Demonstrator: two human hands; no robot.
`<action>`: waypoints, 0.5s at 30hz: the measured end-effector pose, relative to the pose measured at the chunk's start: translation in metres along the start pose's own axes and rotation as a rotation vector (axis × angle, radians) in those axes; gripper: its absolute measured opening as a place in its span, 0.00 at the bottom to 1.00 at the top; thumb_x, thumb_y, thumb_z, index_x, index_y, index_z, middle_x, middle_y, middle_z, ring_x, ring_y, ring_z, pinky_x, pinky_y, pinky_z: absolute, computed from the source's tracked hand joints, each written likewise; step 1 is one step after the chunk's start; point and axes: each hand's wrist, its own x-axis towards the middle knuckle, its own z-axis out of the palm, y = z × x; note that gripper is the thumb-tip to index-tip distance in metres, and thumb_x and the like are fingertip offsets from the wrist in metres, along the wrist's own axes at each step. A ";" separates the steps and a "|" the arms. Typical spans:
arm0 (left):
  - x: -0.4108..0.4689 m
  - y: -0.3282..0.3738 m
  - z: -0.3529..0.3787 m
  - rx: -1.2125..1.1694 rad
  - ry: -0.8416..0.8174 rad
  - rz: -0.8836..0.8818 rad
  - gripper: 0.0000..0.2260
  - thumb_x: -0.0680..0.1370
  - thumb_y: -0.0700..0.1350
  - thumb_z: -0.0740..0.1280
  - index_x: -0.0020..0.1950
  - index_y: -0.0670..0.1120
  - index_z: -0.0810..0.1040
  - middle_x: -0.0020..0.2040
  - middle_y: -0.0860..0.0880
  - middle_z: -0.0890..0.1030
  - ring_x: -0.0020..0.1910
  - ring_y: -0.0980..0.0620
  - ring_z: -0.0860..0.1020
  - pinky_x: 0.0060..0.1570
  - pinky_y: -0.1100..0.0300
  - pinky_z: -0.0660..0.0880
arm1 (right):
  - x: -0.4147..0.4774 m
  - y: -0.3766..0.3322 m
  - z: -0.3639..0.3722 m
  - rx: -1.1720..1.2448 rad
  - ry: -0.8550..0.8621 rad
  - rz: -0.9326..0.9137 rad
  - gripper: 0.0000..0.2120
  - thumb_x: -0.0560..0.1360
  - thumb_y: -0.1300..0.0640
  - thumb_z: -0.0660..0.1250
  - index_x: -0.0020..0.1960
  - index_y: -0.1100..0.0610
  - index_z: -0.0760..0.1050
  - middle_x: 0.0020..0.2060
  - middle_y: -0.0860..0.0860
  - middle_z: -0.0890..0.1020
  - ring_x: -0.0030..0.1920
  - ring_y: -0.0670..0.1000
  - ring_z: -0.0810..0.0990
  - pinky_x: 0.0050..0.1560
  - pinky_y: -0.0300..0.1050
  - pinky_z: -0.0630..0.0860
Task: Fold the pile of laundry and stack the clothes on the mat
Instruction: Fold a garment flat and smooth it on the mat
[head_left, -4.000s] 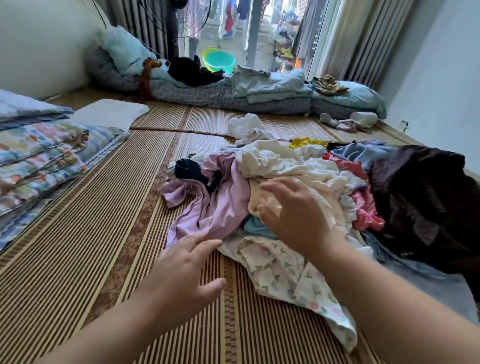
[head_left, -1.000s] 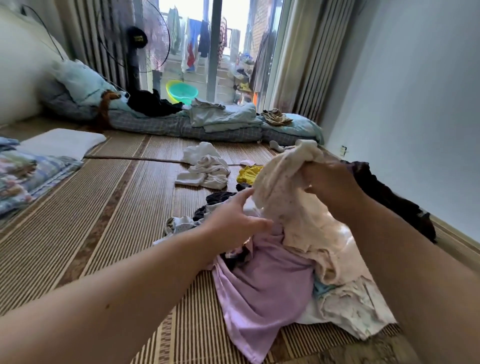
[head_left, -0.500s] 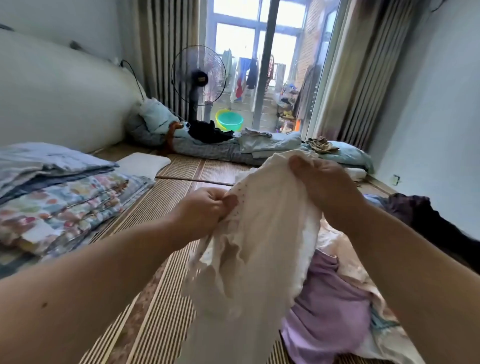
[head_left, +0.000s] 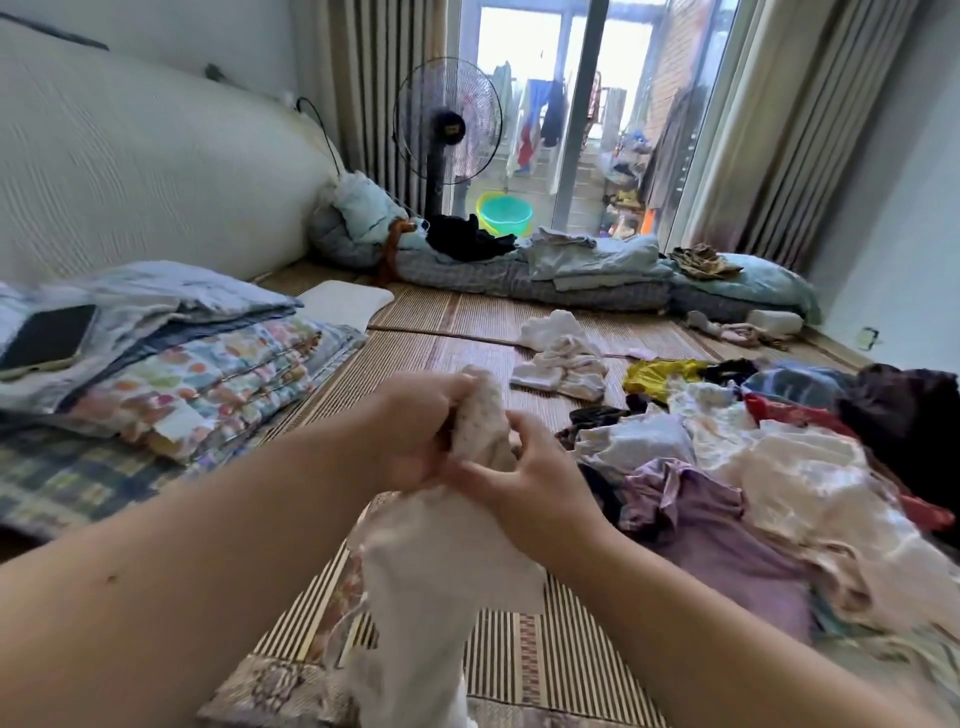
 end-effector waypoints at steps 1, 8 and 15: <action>-0.002 0.000 0.002 0.059 0.019 0.033 0.15 0.82 0.47 0.61 0.45 0.38 0.81 0.38 0.42 0.82 0.35 0.47 0.82 0.35 0.54 0.81 | 0.005 -0.001 0.000 -0.018 0.018 0.006 0.20 0.66 0.45 0.73 0.56 0.50 0.76 0.45 0.49 0.83 0.46 0.50 0.83 0.49 0.55 0.81; -0.013 0.003 -0.015 0.600 0.221 0.384 0.19 0.72 0.49 0.74 0.61 0.56 0.74 0.57 0.53 0.76 0.52 0.55 0.76 0.45 0.62 0.75 | 0.036 -0.025 -0.052 0.341 -0.159 0.041 0.17 0.70 0.69 0.60 0.58 0.73 0.72 0.43 0.61 0.77 0.42 0.59 0.75 0.45 0.54 0.72; -0.004 0.007 -0.010 0.621 0.033 0.372 0.10 0.77 0.44 0.70 0.54 0.41 0.81 0.50 0.40 0.83 0.50 0.40 0.81 0.55 0.43 0.78 | 0.047 -0.034 -0.083 0.235 -0.161 -0.005 0.09 0.70 0.57 0.66 0.46 0.54 0.83 0.43 0.55 0.84 0.43 0.55 0.82 0.48 0.52 0.79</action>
